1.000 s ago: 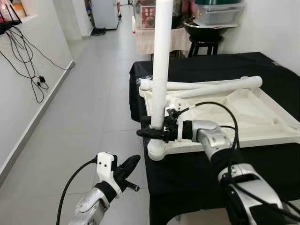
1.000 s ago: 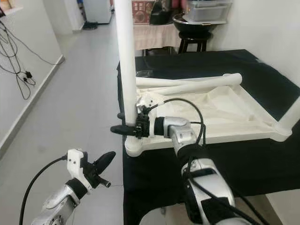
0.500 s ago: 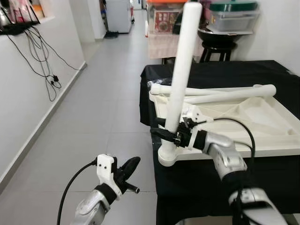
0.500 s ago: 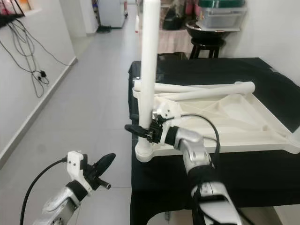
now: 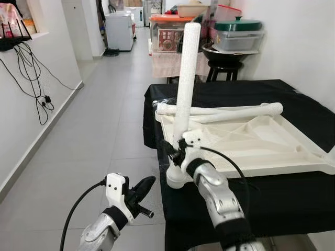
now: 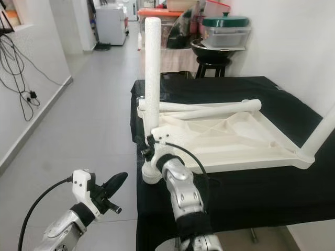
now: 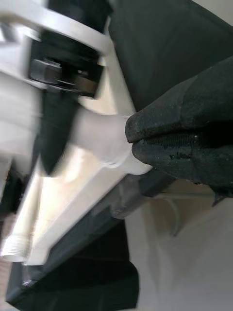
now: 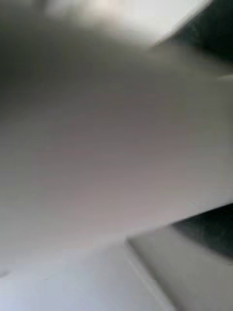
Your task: Building children table
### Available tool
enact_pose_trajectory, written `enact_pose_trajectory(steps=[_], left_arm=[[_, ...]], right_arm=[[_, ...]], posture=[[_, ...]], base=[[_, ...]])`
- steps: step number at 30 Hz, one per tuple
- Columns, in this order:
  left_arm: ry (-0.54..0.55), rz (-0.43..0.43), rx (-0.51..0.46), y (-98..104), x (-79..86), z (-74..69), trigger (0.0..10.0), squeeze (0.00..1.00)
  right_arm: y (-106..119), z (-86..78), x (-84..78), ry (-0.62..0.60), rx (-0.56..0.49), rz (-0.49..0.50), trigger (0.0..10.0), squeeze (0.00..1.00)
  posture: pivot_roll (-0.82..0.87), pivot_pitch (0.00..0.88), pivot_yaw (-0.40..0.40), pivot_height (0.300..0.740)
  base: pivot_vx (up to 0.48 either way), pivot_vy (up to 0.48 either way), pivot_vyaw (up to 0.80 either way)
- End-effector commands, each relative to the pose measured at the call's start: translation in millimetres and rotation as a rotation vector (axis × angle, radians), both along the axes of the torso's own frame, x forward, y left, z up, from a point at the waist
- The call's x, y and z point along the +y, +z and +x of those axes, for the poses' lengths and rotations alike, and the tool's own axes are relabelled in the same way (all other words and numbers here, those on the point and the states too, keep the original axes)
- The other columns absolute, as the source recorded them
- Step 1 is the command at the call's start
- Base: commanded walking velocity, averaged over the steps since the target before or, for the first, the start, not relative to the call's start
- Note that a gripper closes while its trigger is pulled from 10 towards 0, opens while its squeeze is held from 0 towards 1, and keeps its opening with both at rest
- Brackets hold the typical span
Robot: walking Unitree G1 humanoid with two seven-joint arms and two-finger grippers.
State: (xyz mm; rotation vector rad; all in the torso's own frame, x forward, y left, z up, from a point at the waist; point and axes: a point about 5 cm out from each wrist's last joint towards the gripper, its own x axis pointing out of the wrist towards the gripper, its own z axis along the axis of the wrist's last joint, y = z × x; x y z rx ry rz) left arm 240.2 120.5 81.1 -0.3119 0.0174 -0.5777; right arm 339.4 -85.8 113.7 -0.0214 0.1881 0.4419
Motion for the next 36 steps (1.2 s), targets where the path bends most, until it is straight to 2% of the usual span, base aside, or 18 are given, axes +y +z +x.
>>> enact_pose_trajectory(steps=[1,3,4,5,6,7,10,14,16,18,19,20,21,24,33,34,35,36], left_arm=[[-0.029,0.038,0.003,-1.3,-2.5,0.9,10.0,0.0],[-0.043,0.058,-0.001,-1.2,-3.3,0.0,10.0,0.0],[-0.063,0.106,-0.026,0.4,-4.6,-2.8,10.0,0.0],[-0.063,0.106,-0.026,0.4,-4.6,-2.8,10.0,0.0],[-0.07,0.125,-0.039,1.2,-5.3,-4.2,10.0,0.0],[-0.076,0.142,-0.054,2.4,-6.8,-6.4,10.0,0.0],[-0.083,0.16,-0.072,4.4,-9.4,-10.9,10.0,0.0],[-0.085,0.162,-0.075,4.9,-10.0,-12.4,10.0,0.0],[-0.095,0.165,-0.082,6.5,-12.8,-22.4,10.0,0.0],[-0.102,0.167,-0.082,6.8,-14.1,-27.1,10.0,0.0],[-0.109,0.175,-0.084,6.6,-15.6,-31.2,10.0,0.0],[-0.109,0.175,-0.084,6.6,-15.6,-31.2,10.0,0.0],[-0.113,0.181,-0.085,6.4,-16.5,-33.3,10.0,0.0],[-0.134,0.219,-0.104,7.4,-19.9,-37.5,10.0,0.0],[-0.125,0.222,-0.121,15.8,-20.4,-41.2,10.0,0.0],[-0.122,0.22,-0.123,17.4,-19.8,-41.4,10.0,0.0],[-0.122,0.22,-0.123,17.4,-19.8,-41.4,10.0,0.0],[-0.113,0.212,-0.126,19.5,-18.9,-41.5,10.0,0.0]], right_arm=[[0.8,5.1,-2.7,0.028,0.037,0.0,10.0,1.0],[9.4,9.9,-1.0,0.081,0.018,0.011,10.0,1.0],[27.6,18.4,-0.4,0.224,-0.026,0.055,10.0,0.69],[27.6,18.4,-0.4,0.224,-0.026,0.055,10.0,0.69],[33.1,20.2,-0.8,0.279,-0.037,0.067,10.0,0.1],[37.2,20.3,-1.2,0.366,-0.047,0.062,10.0,0.0],[40.7,18.6,-2.0,0.53,-0.052,0.046,10.0,0.0],[41.2,17.6,-2.3,0.577,-0.05,0.046,10.0,0.0],[39.6,20.4,-6.2,0.665,-0.022,0.022,10.0,0.0],[39.4,21.9,-7.8,0.683,-0.006,0.032,10.0,0.0],[39.1,24.0,-10.2,0.684,0.014,0.049,1.3,0.0],[39.1,24.0,-10.2,0.684,0.014,0.049,1.3,0.0],[39.0,25.3,-11.5,0.682,0.025,0.065,0.0,0.0],[34.4,28.3,-19.7,0.638,0.05,0.074,0.0,0.0],[13.9,23.1,-46.8,0.512,0.064,0.042,0.0,0.0],[6.7,20.9,-52.4,0.446,0.066,0.011,0.0,0.0],[6.7,20.9,-52.4,0.446,0.066,0.011,0.0,0.0],[-5.3,17.0,-53.6,0.311,0.075,-0.006,0.0,0.0]], posture=[[-0.01,0.0,0.018,0.74],[-0.01,0.0,0.018,0.74],[0.0,0.0,0.012,0.74],[0.0,0.0,0.012,0.74],[0.0,0.0,0.012,0.74],[0.01,0.0,0.008,0.74],[0.01,0.0,0.004,0.74],[0.01,0.0,0.004,0.74],[0.02,0.0,0.0,0.74],[0.02,0.0,0.0,0.74],[0.03,0.0,-0.002,0.74],[0.03,0.0,-0.002,0.74],[0.03,0.0,-0.002,0.74],[0.03,0.0,-0.008,0.74],[0.02,0.0,-0.013,0.74],[0.02,0.0,-0.013,0.74],[0.02,0.0,-0.013,0.74],[0.01,0.0,-0.016,0.74]], base=[[0.0,0.0,0.0],[0.0,0.0,0.0],[0.0,0.0,0.0],[0.0,0.0,0.0],[0.0,0.0,0.0],[0.0,0.0,0.0],[0.0,0.0,0.0],[0.0,0.0,0.0],[0.0,0.0,0.0],[0.0,0.0,0.0],[0.0,0.0,0.0],[0.0,0.0,0.0],[0.0,0.0,0.0],[0.0,0.0,0.0],[0.0,0.0,0.0],[0.0,0.0,0.0],[0.0,0.0,0.0],[0.0,0.0,0.0]])
